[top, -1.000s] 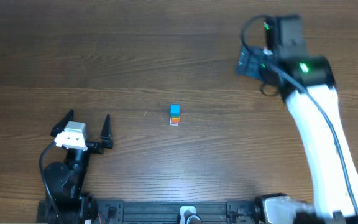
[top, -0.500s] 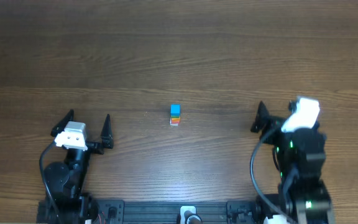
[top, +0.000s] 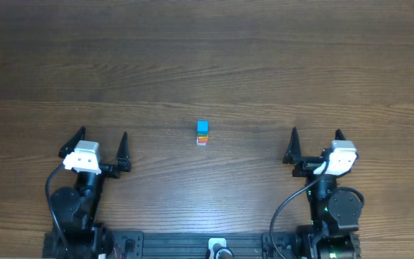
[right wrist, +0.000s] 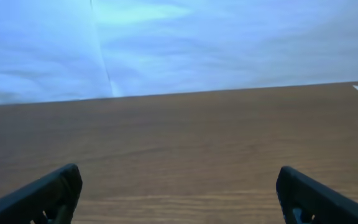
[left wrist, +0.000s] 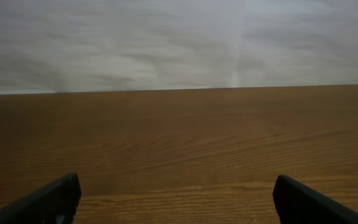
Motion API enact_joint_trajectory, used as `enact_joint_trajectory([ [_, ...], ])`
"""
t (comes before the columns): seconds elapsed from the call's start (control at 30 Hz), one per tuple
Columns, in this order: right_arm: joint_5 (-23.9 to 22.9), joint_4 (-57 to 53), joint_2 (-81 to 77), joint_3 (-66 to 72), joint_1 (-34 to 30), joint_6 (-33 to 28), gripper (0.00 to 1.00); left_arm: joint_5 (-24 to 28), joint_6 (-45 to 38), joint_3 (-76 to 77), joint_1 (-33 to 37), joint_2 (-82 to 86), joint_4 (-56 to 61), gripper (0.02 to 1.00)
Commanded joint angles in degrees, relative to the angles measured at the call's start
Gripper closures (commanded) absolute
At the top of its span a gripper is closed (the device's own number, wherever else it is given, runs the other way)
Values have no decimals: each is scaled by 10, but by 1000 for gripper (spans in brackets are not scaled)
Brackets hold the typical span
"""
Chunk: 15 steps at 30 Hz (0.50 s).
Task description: Stack Cubes
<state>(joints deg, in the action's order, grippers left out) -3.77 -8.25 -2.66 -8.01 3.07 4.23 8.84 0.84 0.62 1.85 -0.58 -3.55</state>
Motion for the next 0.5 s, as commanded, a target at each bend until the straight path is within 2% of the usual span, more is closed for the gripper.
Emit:
enact_joint_trajectory([
  [0.03,24,15,23,38,-5,-30,7,6,-11,-3,-2,4,0,18],
  [0.27,44,54,24,78,-5,-61,9,5,-11,-3,-2,4,0,18],
  [0.5,43,55,24,77,-13,-63,7,6,-11,-3,-2,4,0,18],
])
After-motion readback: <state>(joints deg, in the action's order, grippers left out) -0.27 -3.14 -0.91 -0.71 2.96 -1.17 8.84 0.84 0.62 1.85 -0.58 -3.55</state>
